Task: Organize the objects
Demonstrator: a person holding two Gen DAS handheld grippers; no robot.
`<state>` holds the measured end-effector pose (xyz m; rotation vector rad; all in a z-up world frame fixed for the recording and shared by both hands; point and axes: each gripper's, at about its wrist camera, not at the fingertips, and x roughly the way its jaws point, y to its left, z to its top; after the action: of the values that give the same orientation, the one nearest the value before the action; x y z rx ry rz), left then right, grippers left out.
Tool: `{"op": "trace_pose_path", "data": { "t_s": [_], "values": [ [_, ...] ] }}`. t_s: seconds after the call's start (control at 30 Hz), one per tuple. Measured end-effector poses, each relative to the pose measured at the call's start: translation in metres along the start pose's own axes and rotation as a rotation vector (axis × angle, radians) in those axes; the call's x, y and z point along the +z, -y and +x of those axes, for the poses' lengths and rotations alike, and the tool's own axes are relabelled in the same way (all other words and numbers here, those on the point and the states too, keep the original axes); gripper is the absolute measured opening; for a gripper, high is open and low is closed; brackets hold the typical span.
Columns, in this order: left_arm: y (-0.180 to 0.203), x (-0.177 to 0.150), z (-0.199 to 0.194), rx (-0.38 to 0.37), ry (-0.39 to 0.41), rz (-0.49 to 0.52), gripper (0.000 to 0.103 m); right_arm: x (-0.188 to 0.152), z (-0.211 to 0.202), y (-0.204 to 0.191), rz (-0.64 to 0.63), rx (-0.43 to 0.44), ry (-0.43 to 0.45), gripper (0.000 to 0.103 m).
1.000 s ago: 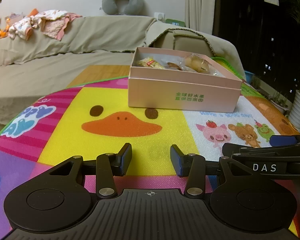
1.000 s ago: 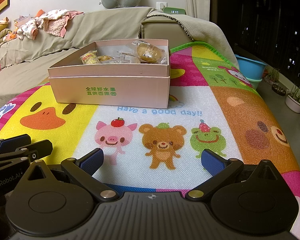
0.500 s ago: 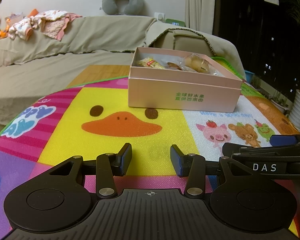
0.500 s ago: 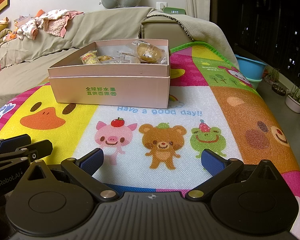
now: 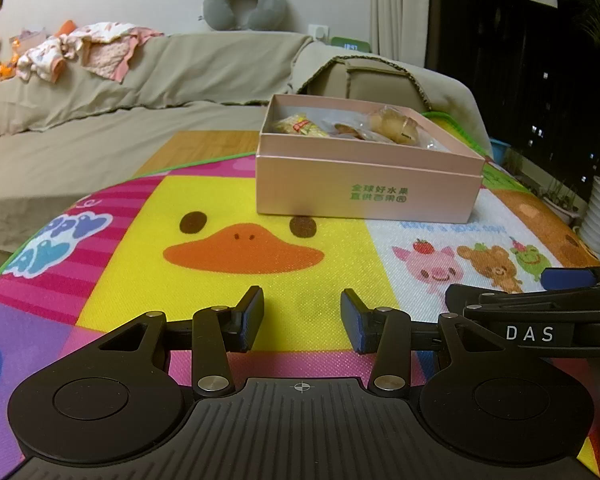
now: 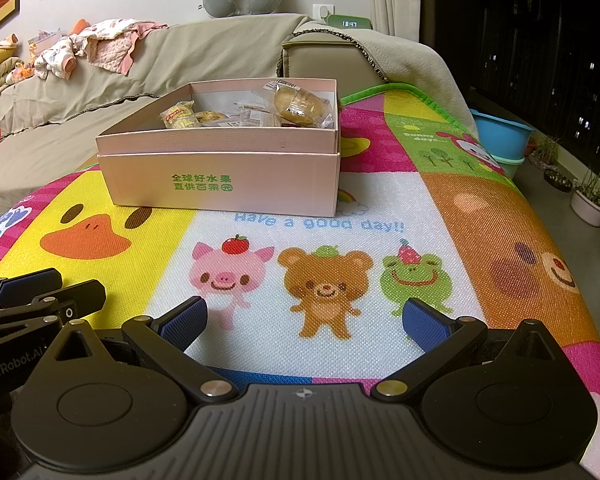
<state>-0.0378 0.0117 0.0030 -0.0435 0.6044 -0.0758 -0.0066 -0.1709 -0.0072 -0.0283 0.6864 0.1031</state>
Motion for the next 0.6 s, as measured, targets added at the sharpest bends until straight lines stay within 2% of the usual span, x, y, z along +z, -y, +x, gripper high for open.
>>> {"op": "trace_pose_path", "data": {
  "t_s": [0.6],
  "values": [
    [0.0058, -0.0002, 0.001, 0.029, -0.002, 0.038, 0.047, 0.0002, 0.0002, 0.0002, 0.0, 0.001, -0.001, 0.103]
  ]
}}
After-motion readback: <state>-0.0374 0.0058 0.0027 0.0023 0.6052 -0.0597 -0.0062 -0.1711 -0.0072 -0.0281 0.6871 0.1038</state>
